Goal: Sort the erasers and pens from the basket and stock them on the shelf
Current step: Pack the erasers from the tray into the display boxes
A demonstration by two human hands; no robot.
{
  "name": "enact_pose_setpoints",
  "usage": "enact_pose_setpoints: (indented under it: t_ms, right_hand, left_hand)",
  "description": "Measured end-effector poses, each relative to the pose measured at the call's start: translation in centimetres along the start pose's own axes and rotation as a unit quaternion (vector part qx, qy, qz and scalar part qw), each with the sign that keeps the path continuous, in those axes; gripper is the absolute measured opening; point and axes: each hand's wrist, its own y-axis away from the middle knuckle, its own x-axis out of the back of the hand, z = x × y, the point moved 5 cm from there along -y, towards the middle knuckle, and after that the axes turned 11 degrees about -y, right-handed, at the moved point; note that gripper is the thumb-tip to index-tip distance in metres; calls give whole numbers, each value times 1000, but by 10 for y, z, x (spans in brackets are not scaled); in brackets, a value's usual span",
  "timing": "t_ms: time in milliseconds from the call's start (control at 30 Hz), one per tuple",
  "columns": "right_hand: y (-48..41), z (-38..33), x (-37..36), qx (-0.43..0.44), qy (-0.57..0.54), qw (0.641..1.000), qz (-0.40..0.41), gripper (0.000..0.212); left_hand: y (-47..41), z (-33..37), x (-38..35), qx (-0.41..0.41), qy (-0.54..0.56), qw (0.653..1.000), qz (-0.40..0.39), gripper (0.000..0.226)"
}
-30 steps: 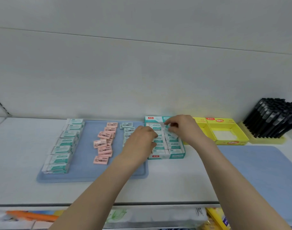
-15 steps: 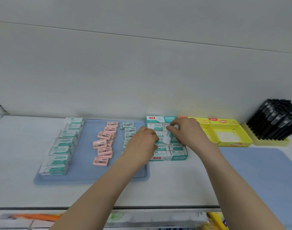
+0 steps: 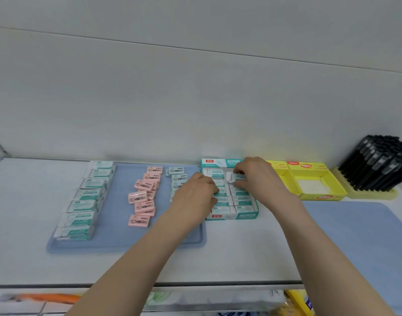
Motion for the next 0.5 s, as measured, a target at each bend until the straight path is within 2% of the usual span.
enact_pose_setpoints:
  t_ms: [133,233,367,500]
  right_hand:
    - [-10,-11,-11,-21,8,1000,6,24]
    - [-9,-11,-15,-11,-53,998,18,33]
    - [-6,-6,-18,-15,-67,996,65,19]
    - [-7,-17,-21,2,-70,993,91,20]
  left_hand:
    - [1,-1,1,2,2,1000,-3,30]
    - [1,-1,1,-1,4,1000,-6,31]
    - [1,-1,0,-1,2,1000,-3,30]
    - [11,-10,10,-15,32,999,24,26]
